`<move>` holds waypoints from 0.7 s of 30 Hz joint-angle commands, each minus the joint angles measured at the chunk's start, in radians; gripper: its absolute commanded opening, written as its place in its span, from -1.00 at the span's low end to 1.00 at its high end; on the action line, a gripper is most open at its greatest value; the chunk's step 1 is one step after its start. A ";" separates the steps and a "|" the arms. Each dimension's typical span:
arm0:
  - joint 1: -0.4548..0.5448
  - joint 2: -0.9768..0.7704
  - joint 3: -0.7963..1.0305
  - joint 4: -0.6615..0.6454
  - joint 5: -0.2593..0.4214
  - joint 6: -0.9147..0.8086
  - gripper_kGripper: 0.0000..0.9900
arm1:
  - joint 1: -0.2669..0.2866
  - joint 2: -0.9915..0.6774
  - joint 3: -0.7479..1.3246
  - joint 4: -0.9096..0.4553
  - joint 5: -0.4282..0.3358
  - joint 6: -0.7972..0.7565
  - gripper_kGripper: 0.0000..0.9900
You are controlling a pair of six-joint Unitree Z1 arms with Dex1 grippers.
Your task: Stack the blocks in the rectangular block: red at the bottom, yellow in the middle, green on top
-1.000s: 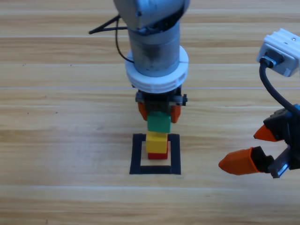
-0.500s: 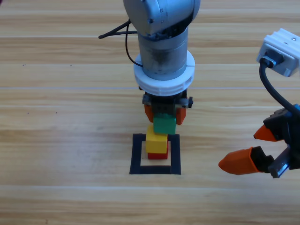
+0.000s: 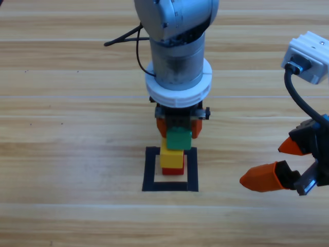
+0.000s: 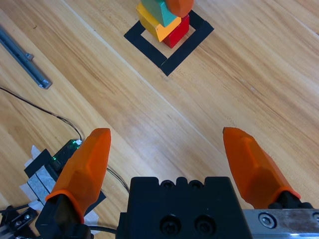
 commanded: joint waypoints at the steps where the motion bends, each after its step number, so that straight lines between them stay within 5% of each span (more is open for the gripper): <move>1: 0.000 -0.039 0.029 0.014 0.017 -0.033 -1.00 | 0.000 0.005 0.025 -0.016 0.005 0.003 1.00; 21: 0.004 -0.025 0.049 0.013 0.023 -0.031 -1.00 | 0.000 0.008 0.025 -0.016 0.009 0.003 1.00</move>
